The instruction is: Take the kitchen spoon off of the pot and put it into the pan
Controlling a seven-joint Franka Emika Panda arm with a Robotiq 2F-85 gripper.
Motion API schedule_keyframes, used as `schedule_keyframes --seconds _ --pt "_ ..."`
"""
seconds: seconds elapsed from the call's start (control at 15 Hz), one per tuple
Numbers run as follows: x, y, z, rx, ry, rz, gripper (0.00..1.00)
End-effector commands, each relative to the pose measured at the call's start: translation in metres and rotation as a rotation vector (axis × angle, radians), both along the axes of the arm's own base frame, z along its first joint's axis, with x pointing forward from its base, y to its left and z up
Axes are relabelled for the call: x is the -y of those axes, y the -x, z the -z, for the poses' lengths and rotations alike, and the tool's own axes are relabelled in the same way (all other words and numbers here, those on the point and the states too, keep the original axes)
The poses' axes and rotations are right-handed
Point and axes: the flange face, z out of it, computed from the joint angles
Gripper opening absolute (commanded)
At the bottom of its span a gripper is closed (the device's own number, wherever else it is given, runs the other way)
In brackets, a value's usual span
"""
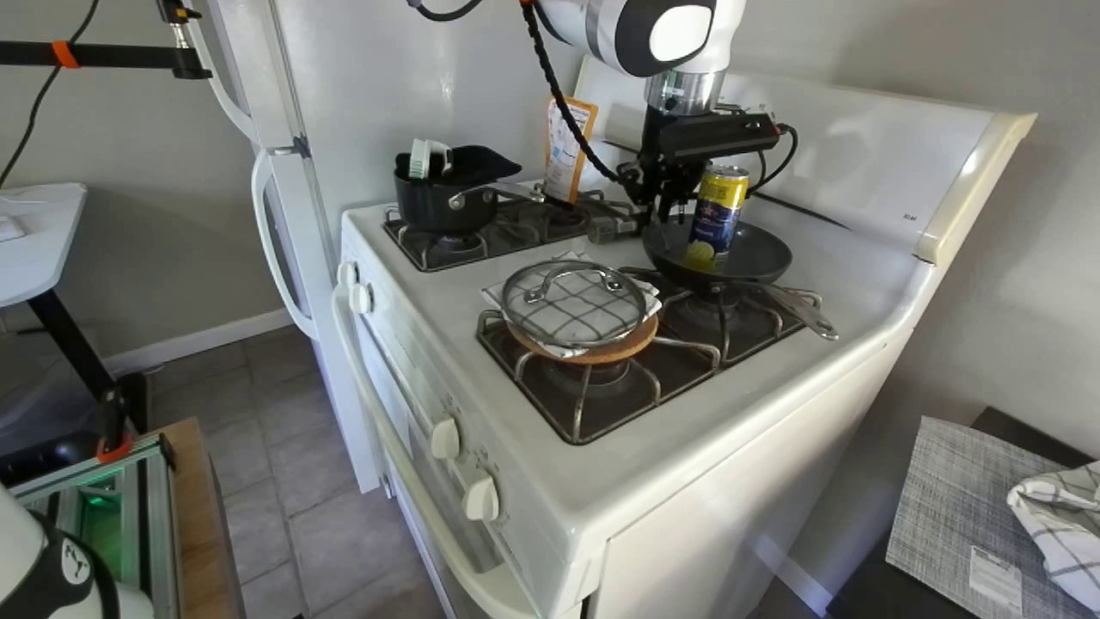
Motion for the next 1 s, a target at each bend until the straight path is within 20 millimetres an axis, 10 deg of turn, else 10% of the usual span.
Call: schedule_keyframes --seconds 0.0,0.33,0.73,0.93 --pt "0.001 -0.004 -0.002 -0.02 -0.003 0.006 0.63" --pt "-0.039 0.01 -0.038 0.021 -0.004 -0.06 0.99" --pt "-0.137 0.055 -0.087 0.027 -0.004 -0.254 1.0" --pt "-0.149 0.048 -0.095 0.057 -0.008 -0.248 0.99"
